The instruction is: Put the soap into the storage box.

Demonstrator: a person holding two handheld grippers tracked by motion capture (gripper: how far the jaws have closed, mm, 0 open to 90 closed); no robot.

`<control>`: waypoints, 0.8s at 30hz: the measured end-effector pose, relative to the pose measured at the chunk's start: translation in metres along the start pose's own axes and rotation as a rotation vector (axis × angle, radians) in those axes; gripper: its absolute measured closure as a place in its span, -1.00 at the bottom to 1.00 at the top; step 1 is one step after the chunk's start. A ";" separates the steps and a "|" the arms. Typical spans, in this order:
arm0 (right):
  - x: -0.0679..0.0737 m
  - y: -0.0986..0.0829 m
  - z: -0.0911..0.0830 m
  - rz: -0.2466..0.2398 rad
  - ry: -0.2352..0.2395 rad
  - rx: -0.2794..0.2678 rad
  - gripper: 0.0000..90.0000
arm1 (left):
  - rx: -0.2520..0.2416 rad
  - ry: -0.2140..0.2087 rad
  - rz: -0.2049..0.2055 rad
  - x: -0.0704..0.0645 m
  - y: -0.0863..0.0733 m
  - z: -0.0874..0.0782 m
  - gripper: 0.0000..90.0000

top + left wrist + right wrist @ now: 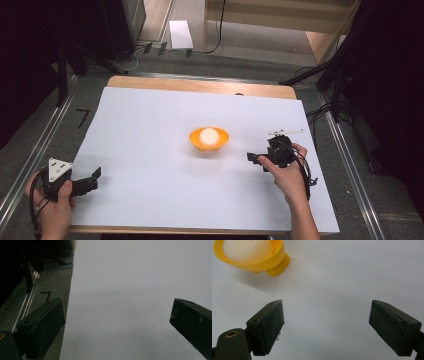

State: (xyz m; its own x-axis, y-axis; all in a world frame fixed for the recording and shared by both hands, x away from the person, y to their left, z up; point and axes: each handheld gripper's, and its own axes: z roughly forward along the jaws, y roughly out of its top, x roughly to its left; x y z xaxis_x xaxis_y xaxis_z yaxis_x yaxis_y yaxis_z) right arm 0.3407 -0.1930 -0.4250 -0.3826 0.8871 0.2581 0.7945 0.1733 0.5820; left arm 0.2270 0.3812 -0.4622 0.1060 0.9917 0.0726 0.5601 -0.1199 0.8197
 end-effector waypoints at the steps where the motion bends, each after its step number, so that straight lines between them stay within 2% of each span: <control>1: -0.002 -0.002 -0.001 0.003 -0.002 0.000 -0.70 | 0.000 0.000 0.001 0.000 0.000 0.000 -0.99; 24: -0.036 -0.041 -0.022 0.043 -0.034 -0.022 -0.69 | 0.001 0.003 0.001 0.000 0.000 0.000 -0.99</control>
State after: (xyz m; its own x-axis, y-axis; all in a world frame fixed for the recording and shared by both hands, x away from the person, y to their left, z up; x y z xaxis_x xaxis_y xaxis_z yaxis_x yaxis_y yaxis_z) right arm 0.3113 -0.2412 -0.4411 -0.3317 0.9076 0.2574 0.7995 0.1256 0.5874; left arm 0.2268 0.3811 -0.4621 0.1045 0.9917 0.0748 0.5606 -0.1209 0.8192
